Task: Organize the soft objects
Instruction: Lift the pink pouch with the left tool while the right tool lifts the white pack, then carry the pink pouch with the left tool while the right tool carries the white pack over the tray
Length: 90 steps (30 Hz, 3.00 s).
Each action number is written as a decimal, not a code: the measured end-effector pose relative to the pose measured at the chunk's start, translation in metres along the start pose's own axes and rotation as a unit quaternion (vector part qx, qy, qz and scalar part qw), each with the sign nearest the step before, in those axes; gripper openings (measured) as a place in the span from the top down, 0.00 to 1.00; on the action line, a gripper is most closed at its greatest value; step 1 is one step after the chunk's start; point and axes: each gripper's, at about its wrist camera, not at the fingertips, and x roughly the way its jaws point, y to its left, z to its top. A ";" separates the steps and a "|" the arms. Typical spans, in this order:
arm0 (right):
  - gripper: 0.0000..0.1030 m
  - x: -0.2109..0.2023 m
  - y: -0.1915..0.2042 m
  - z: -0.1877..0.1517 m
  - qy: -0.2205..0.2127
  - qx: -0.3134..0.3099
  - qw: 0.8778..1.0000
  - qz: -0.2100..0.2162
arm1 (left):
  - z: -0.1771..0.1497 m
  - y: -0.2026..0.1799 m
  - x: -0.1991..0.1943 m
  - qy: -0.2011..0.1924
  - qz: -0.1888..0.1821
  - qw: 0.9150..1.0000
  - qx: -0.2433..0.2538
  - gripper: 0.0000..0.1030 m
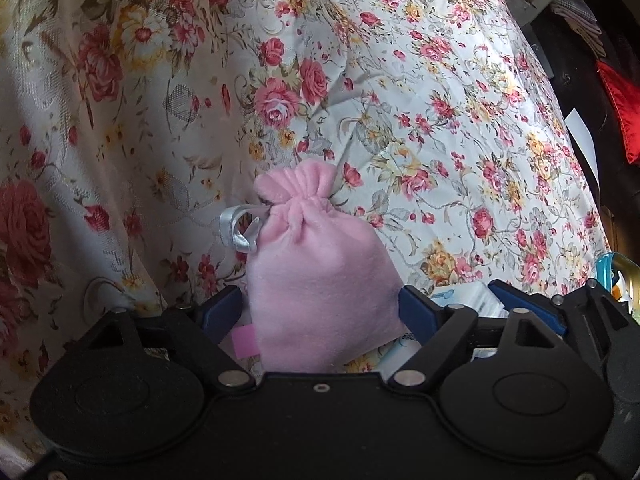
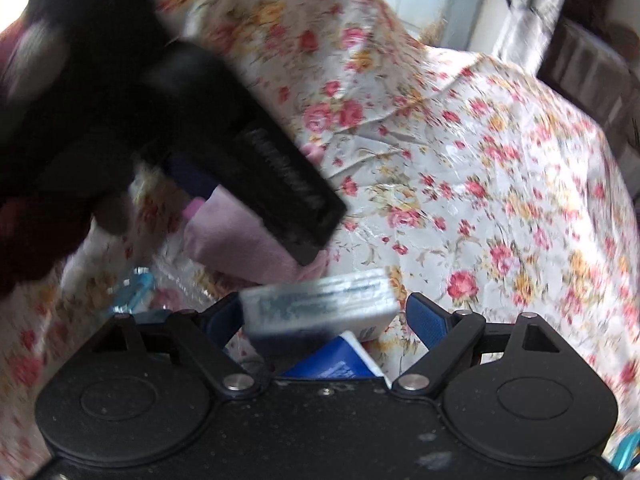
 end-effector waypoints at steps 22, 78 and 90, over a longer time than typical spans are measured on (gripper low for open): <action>0.27 -0.045 0.014 0.008 -0.059 0.048 0.997 -0.019 | 0.004 0.000 -0.022 -0.074 -0.007 0.997 0.002 0.40; 0.27 -0.212 0.067 -0.179 -0.071 0.150 0.986 0.004 | -0.212 -0.083 -0.126 -0.059 0.095 0.993 0.024 0.40; 0.27 -0.228 0.001 -0.244 0.001 0.219 0.972 -0.082 | -0.235 -0.180 -0.098 -0.009 0.023 0.992 0.124 0.40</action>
